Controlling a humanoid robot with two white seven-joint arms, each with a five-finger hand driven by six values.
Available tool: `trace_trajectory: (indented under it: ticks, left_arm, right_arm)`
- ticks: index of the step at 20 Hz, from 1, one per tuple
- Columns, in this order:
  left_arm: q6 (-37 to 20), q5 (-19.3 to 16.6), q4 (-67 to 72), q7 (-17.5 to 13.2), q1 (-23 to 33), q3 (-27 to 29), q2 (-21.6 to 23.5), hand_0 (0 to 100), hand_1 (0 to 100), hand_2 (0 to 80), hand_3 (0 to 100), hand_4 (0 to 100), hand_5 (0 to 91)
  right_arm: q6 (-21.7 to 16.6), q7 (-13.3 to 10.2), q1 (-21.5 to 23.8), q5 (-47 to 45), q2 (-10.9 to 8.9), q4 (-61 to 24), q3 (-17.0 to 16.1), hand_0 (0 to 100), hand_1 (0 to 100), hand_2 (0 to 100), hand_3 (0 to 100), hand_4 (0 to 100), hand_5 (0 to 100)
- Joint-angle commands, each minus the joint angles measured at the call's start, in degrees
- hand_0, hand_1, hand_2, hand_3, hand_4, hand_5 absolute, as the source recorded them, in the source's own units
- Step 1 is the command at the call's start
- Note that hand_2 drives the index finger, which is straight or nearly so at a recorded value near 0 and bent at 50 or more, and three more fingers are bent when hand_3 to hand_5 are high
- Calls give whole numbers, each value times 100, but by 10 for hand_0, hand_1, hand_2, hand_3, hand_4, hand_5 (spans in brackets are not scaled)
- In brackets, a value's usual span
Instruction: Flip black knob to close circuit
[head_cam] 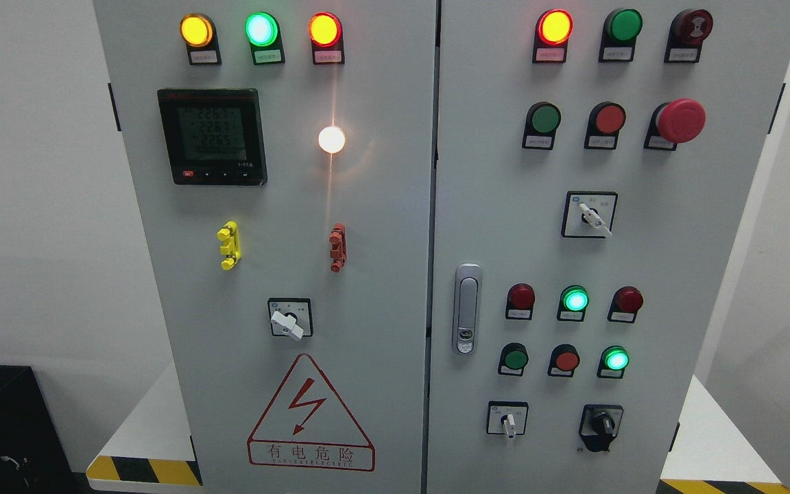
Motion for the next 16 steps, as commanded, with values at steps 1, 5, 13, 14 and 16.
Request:
trace_trajectory:
  ticks: [1,5,13,14,16]
  left_arm:
    - [1,0,-167,-3,132,0,0,120,556,0,0,0,0]
    - [1,0,-167,-3,132,0,0,120,556,0,0,0,0]
    - [1,0,-167,-3,132,0,0,120,556,0,0,0,0]
    - [1,0,-167,-3,132,0,0,120,556,0,0,0,0]
    - [1,0,-167,-3,123,0,0,120,556,0,0,0,0]
  right_arm:
    - [30,-18,84,1157,-1,-1847,-248,0,65,186,345,249,0]
    - [39,-71,102,1518,-1,-2401,-248,0,72,213,395,311,4]
    - [329,-527,66,2678,-9,-3658,-257,0,79,267,502,429,208]
    - [329,-537,58,2784,-9,-3790,-257,0,44,280,519,440,239]
    - [338,-537,49,2994,-9,-4036,-274,0,0,291,539,460,267]
